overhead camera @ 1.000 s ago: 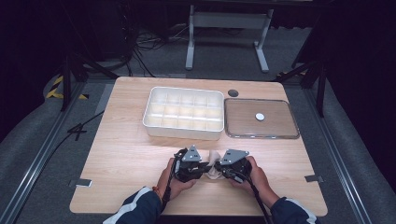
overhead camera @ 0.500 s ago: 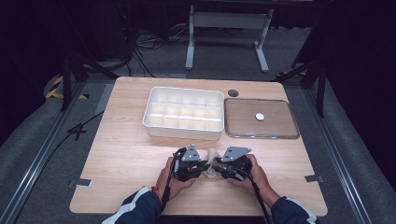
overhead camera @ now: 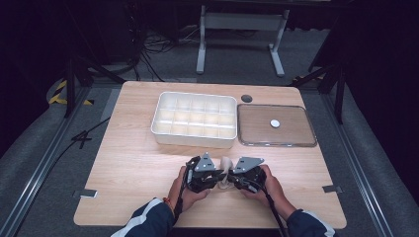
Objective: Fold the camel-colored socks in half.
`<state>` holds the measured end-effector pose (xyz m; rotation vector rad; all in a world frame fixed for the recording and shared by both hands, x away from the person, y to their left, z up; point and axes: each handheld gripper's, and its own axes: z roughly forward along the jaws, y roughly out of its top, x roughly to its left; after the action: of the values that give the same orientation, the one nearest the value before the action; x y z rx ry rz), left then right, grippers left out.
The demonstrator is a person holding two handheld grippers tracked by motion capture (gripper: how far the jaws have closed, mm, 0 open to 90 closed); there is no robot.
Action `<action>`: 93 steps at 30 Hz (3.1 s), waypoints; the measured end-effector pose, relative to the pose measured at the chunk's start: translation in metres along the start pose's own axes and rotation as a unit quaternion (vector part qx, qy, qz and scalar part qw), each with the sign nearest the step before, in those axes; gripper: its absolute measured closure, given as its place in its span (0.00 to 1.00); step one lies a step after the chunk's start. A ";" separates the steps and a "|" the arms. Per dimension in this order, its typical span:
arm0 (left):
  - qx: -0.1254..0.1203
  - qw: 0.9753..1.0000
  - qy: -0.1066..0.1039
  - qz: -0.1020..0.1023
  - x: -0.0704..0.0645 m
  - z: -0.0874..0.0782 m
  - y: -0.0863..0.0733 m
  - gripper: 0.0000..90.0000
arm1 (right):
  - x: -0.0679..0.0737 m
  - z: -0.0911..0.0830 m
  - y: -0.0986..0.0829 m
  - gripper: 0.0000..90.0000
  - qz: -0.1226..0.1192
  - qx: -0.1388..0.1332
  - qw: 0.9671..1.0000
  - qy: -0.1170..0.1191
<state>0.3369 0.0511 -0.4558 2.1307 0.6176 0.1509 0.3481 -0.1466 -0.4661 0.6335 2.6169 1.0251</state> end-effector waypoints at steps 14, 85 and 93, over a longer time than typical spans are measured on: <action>0.009 1.000 0.000 0.010 -0.001 0.003 0.000 0.91 | -0.005 0.002 -0.002 0.82 0.010 -0.010 1.000 0.012; -0.014 1.000 0.006 0.002 0.014 -0.014 0.005 0.82 | -0.037 -0.003 -0.005 0.88 0.067 -0.048 0.996 0.017; 0.000 0.997 -0.038 0.067 -0.004 0.014 0.001 0.86 | -0.036 -0.003 -0.007 0.87 0.053 -0.048 0.997 0.015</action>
<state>0.3381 0.0384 -0.4629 2.1680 0.4294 0.1420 0.3760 -0.1705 -0.4654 0.7468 2.5651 1.1912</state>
